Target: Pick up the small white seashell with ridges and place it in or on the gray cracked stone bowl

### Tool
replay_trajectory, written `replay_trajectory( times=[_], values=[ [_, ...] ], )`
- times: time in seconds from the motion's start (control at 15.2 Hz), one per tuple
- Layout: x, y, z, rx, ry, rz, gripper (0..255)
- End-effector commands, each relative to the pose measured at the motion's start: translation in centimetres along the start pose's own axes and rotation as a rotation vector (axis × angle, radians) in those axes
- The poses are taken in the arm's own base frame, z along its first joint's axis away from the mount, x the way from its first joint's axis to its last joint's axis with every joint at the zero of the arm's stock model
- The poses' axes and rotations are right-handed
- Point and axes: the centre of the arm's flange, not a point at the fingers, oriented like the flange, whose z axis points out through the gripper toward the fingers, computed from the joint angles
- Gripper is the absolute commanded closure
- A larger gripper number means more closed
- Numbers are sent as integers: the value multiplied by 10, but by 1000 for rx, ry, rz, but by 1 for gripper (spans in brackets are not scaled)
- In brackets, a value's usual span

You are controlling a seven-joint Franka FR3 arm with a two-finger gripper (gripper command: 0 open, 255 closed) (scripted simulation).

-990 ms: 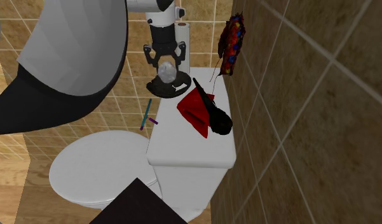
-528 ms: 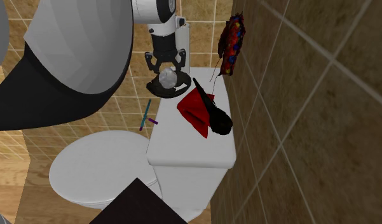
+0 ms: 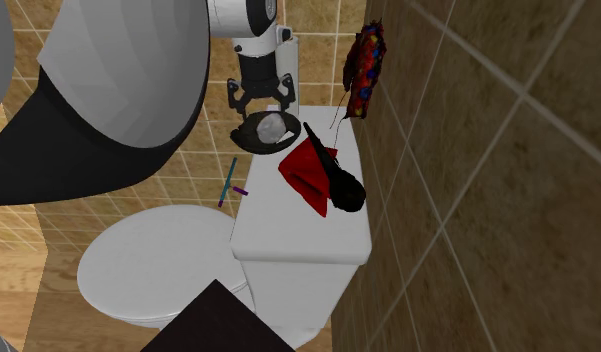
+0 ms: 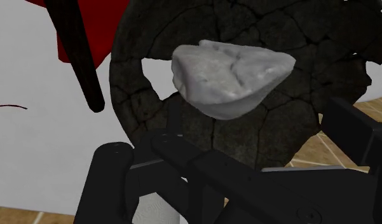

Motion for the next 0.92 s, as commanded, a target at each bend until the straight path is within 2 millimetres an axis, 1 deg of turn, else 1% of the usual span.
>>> replay_trajectory(
  times=[0.0,0.07,0.26,0.33,0.86],
  values=[
    [0,0,0,0,0,0,0],
    [0,0,0,0,0,0,0],
    [0,0,-40,0,0,0,0],
    [0,0,-50,0,0,0,0],
    [0,0,-50,0,0,0,0]
  ],
)
